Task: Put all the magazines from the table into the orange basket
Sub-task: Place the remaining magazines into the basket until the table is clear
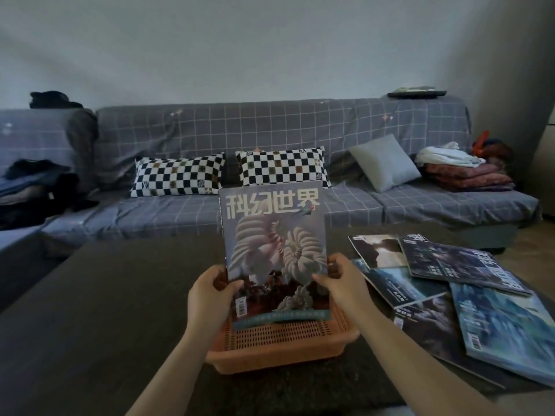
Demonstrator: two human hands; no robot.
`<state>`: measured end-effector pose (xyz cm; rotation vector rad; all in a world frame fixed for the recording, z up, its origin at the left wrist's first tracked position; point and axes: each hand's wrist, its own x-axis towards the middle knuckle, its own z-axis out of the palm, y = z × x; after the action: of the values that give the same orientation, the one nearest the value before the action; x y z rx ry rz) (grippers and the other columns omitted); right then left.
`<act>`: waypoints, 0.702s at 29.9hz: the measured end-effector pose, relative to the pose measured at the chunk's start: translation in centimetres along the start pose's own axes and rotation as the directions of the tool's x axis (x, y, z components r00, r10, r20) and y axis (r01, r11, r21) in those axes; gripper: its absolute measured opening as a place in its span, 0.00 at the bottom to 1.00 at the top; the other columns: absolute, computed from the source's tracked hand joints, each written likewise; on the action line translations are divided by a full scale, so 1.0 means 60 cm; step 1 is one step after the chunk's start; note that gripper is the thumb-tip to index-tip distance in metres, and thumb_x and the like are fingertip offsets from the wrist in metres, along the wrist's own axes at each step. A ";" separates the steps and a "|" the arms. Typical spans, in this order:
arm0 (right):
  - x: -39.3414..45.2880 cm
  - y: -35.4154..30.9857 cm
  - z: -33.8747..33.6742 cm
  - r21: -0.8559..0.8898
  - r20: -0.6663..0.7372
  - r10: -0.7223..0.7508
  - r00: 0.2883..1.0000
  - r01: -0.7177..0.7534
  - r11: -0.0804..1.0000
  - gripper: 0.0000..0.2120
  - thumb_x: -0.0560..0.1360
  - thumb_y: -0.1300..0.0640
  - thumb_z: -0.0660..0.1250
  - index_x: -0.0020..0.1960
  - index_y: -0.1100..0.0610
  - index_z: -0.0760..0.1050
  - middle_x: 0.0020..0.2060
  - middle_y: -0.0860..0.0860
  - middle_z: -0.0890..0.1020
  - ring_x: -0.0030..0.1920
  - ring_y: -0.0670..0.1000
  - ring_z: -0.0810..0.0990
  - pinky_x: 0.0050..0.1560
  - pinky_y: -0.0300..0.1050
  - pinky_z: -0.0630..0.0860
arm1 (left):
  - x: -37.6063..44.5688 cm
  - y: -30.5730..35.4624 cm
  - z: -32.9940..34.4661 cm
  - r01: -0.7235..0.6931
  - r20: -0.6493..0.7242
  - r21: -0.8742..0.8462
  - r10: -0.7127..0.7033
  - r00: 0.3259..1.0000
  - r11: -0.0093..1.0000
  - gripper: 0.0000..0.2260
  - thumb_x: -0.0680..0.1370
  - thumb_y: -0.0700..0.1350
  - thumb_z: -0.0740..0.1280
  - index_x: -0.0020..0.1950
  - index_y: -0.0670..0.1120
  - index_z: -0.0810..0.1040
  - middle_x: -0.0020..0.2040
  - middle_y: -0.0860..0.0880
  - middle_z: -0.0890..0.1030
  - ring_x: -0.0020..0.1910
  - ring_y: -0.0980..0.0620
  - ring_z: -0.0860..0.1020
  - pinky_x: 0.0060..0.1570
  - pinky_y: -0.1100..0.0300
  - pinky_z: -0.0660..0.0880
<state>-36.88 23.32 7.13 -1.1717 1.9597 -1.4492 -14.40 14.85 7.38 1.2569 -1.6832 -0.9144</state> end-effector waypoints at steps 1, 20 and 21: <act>0.005 0.004 0.010 -0.039 -0.006 -0.006 1.000 0.006 0.999 0.08 0.71 0.54 0.72 0.41 0.46 0.73 0.39 0.45 0.82 0.40 0.42 0.80 0.37 0.38 0.73 | 0.003 -0.007 -0.001 0.003 -0.032 0.061 -0.001 0.999 0.998 0.05 0.73 0.44 0.73 0.42 0.52 0.78 0.36 0.52 0.82 0.32 0.61 0.80 0.26 0.71 0.70; 0.019 0.049 0.056 -0.186 -0.178 -0.055 0.983 0.021 0.982 0.18 0.72 0.59 0.71 0.60 0.53 0.73 0.44 0.46 0.81 0.39 0.37 0.73 0.33 0.27 0.64 | 0.017 -0.046 0.032 -0.016 -0.075 0.272 0.038 0.996 0.962 0.15 0.72 0.43 0.74 0.40 0.54 0.68 0.38 0.54 0.77 0.35 0.58 0.77 0.32 0.65 0.71; 0.021 0.050 0.057 -0.181 -0.183 -0.044 0.982 0.010 0.983 0.20 0.71 0.58 0.71 0.61 0.54 0.71 0.47 0.47 0.82 0.42 0.38 0.74 0.34 0.27 0.64 | 0.017 -0.046 0.032 -0.013 -0.076 0.269 0.035 0.996 0.963 0.15 0.72 0.43 0.74 0.40 0.54 0.67 0.38 0.54 0.77 0.35 0.58 0.77 0.31 0.66 0.71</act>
<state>-36.12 20.67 3.31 -1.1786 2.2508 -1.4675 -15.28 13.37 4.34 1.4279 -1.7977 -0.6256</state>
